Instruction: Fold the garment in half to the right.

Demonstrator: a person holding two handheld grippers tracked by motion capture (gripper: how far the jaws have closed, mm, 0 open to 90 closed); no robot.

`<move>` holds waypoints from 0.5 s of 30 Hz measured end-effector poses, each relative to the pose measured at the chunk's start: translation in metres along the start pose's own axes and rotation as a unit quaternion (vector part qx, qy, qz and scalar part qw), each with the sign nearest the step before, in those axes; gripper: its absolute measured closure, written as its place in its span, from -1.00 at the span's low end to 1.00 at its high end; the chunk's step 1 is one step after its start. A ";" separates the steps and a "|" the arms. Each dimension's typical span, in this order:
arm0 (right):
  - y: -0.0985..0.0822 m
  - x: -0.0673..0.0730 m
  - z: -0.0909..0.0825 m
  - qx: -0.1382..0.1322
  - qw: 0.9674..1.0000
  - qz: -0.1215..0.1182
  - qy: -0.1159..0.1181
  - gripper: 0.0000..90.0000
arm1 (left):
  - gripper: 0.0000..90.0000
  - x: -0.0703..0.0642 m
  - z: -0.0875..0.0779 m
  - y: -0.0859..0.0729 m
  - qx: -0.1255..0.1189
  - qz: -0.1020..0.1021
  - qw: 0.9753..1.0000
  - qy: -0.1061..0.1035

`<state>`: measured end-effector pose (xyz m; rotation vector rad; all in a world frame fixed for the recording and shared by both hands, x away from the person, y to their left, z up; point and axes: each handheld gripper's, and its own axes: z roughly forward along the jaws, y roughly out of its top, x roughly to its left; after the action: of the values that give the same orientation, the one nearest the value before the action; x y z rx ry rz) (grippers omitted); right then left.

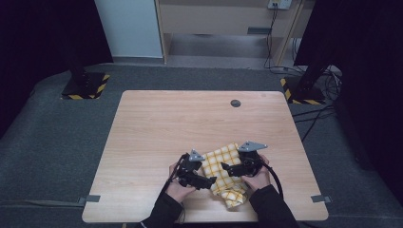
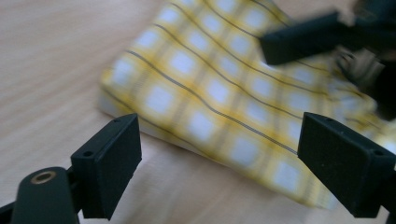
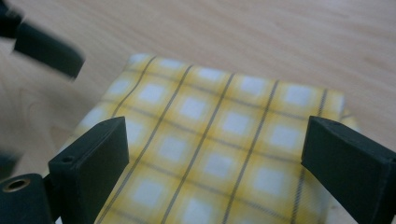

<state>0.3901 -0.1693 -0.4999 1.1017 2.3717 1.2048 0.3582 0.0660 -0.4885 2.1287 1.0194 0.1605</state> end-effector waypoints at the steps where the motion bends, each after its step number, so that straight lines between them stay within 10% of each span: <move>1: -0.001 0.002 -0.001 0.008 1.000 -0.001 0.004 -0.84 | -0.72 0.003 0.001 0.002 0.003 -0.004 1.000 0.008; 8: -0.020 0.000 0.015 0.063 0.998 -0.007 -0.008 -0.85 | -0.71 0.034 0.022 0.020 0.007 -0.052 0.998 0.037; 15: -0.018 0.002 0.006 0.050 0.999 -0.010 -0.007 -0.85 | -0.71 0.042 0.028 0.034 -0.008 -0.059 0.997 0.039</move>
<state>0.3821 -0.1709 -0.5175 1.1106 2.4502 1.0796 0.4189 0.0660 -0.4934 2.0558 1.1824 0.1948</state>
